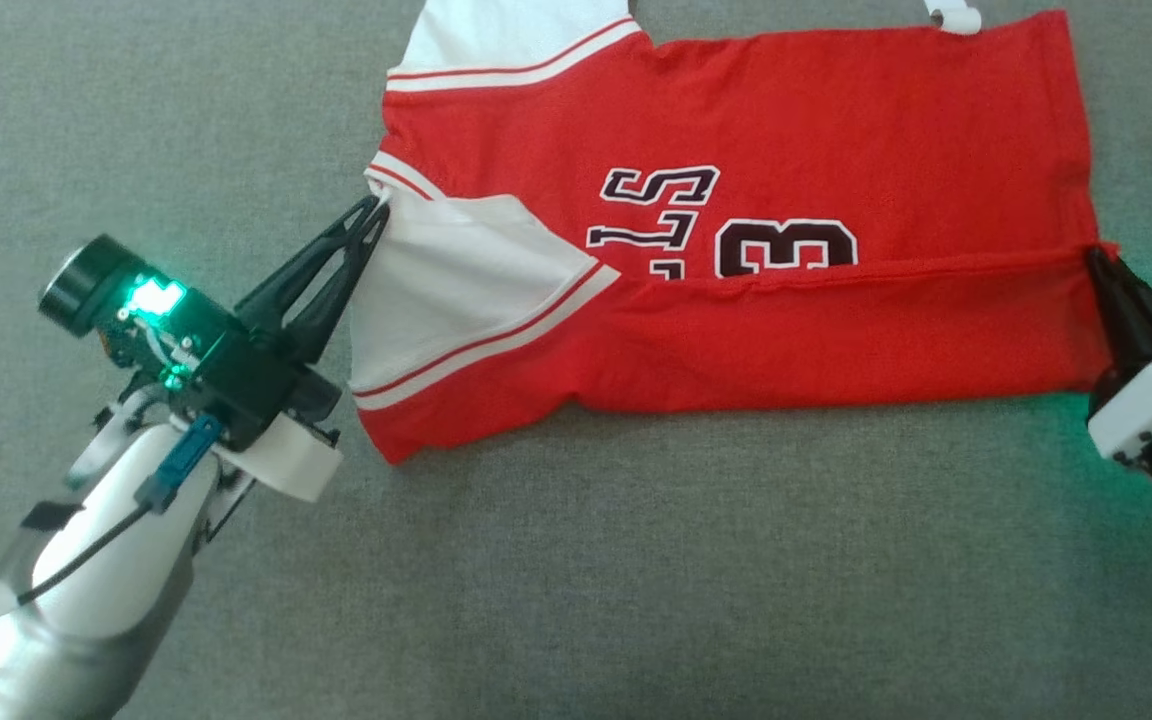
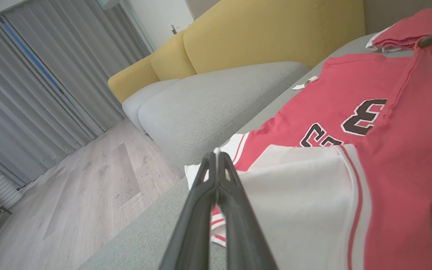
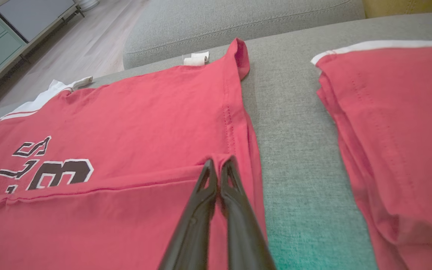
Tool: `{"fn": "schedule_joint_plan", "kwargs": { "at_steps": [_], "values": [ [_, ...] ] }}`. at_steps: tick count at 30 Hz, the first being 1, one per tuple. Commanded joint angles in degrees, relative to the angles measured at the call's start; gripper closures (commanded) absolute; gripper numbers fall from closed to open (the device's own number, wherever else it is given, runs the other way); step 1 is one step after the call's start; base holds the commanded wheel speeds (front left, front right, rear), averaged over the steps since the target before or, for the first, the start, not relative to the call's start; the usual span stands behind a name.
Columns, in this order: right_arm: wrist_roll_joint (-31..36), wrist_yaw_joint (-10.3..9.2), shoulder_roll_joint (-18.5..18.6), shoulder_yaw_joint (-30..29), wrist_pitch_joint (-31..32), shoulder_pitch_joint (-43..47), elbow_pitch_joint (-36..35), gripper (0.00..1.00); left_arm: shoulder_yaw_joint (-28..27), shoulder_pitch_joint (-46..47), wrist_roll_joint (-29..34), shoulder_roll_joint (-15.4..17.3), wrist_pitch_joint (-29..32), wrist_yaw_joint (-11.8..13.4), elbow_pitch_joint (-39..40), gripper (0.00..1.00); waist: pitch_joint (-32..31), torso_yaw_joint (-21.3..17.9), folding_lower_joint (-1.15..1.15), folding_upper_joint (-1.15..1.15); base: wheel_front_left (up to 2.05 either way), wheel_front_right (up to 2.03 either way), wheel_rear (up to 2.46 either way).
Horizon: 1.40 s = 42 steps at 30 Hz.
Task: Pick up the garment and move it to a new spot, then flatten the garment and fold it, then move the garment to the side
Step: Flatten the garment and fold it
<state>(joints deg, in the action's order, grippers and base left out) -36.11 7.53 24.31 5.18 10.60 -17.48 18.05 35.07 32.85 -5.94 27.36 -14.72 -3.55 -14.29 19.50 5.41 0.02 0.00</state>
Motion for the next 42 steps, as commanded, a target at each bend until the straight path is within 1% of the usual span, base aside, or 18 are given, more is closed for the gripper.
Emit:
{"fn": "schedule_joint_plan", "kwargs": {
  "at_steps": [1, 2, 3, 4, 5, 10, 12, 16, 21, 24, 29, 35, 36, 37, 38, 39, 41, 42],
  "values": [
    [0.42, -0.04, 1.46, 0.9, -0.49, -1.39, -1.09, 0.83, -2.85, 2.57, 0.76, 1.45, -0.27, -0.12, 0.65, 1.0, 0.64, -0.13, -0.02, 0.0, 0.0, 0.0, 0.0],
    [0.52, -0.04, 1.46, 1.03, -0.7, -1.72, -0.76, 0.65, -2.83, 2.81, 0.95, 1.24, -0.27, -0.18, 0.22, 1.0, 0.78, -0.18, -0.02, 0.0, 0.0, 0.0, 0.0],
    [0.69, -0.04, 1.44, 1.1, -1.01, -2.01, -0.4, 0.38, -2.92, 2.89, 0.89, 0.96, -0.27, -0.23, -0.46, 0.82, 0.84, -0.24, -0.02, 0.0, 0.0, 0.0, 0.0],
    [1.05, -0.04, 1.34, 0.93, -1.74, -2.31, -0.04, 0.0, -3.09, 2.89, 0.74, 0.66, -0.27, -0.19, -1.23, 0.27, 0.83, -0.31, -0.02, 0.0, 0.0, 0.0, 0.0],
    [1.24, -0.04, 1.18, 0.97, -2.28, -2.5, 0.31, 0.0, -3.4, 2.75, 0.47, 0.26, -0.27, 0.05, -1.87, 0.0, 0.71, -0.37, -0.02, 0.0, 0.0, 0.0, 0.0],
    [3.53, -0.04, 1.08, 0.68, -6.61, -0.8, -0.02, 0.0, -7.42, -3.15, -4.66, -3.48, -0.27, 2.63, -1.81, 0.0, -1.4, -0.86, -0.02, 0.0, 0.0, 0.0, 0.0],
    [4.66, -0.04, 0.84, 0.05, -7.88, -0.04, -0.3, 0.0, -8.18, -5.31, -5.86, -4.35, -0.28, 3.26, -1.78, 0.0, -1.96, -0.94, -0.02, 0.0, 0.0, 0.0, 0.0],
    [6.83, -0.04, -3.35, -3.41, -11.53, 4.03, -2.7, 0.0, -10.65, -14.18, -10.47, -8.1, -0.28, 5.12, -1.22, 0.0, -4.48, -1.32, -0.02, 0.0, 0.0, 0.0, 0.0],
    [9.07, -0.04, -7.93, -4.32, -11.93, 8.48, -5.52, 0.0, -12.32, -21.95, -14.56, -11.71, -0.28, 6.42, -1.54, 0.0, -6.6, -1.84, -0.02, 0.0, 0.0, 0.0, 0.0],
    [10.19, -0.04, -9.83, -4.73, -11.75, 10.33, -6.36, 0.0, -12.73, -24.77, -17.5, -13.76, 0.27, 6.35, -3.23, 0.0, -7.61, -2.21, -0.02, 0.0, 0.0, 0.0, 0.0],
    [10.8, -0.04, -11.1, -4.9, -11.55, 11.25, -6.44, 0.0, -11.76, -24.81, -18.91, -14.59, 2.18, 5.21, -6.61, 0.0, -8.08, -2.45, -0.02, 0.0, 0.0, 0.0, 0.0],
    [10.9, -0.04, -11.26, -4.56, -11.33, 11.28, -6.94, 0.0, -10.56, -23.28, -19.37, -15.12, 4.75, 4.53, -11.12, 0.0, -7.93, -2.99, -0.02, 0.0, 0.0, 0.0, 0.0],
    [10.94, -0.04, -11.22, -4.56, -11.29, 11.3, -7.03, 0.0, -10.36, -22.91, -19.33, -15.16, 4.92, 4.39, -11.75, 0.03, -7.86, -3.01, -0.02, 0.0, 0.0, 0.0, 0.0],
    [10.98, -0.04, -11.17, -4.59, -11.25, 11.35, -7.11, 0.0, -10.27, -22.58, -19.47, -15.31, 5.0, 4.21, -12.3, 0.11, -7.81, -3.01, -0.02, 0.0, 0.0, 0.0, 0.0],
    [11.02, -0.04, -11.13, -4.61, -11.21, 11.41, -7.19, 0.0, -10.22, -22.25, -19.48, -15.42, 4.93, 4.19, -12.78, 0.13, -7.75, -3.04, -0.02, 0.0, 0.0, 0.0, 0.0],
    [11.06, -0.04, -11.08, -4.65, -11.14, 11.47, -7.26, 0.0, -10.05, -21.87, -19.21, -15.33, 4.8, 4.22, -13.24, 0.24, -7.63, -3.09, -0.02, 0.0, 0.0, 0.0, 0.0],
    [11.14, -0.04, -10.98, -4.85, -11.08, 11.64, -7.36, 0.0, -9.75, -21.16, -18.56, -15.16, 4.2, 4.39, -13.95, 0.39, -7.43, -3.05, -0.02, 0.0, 0.0, 0.0, 0.0],
    [11.15, -0.04, -10.97, -4.99, -11.03, 11.72, -7.39, 0.0, -9.44, -20.85, -18.22, -15.09, 4.07, 4.31, -14.26, 0.48, -7.33, -3.0, -0.02, 0.0, 0.0, 0.0, 0.0]
  ]
}}
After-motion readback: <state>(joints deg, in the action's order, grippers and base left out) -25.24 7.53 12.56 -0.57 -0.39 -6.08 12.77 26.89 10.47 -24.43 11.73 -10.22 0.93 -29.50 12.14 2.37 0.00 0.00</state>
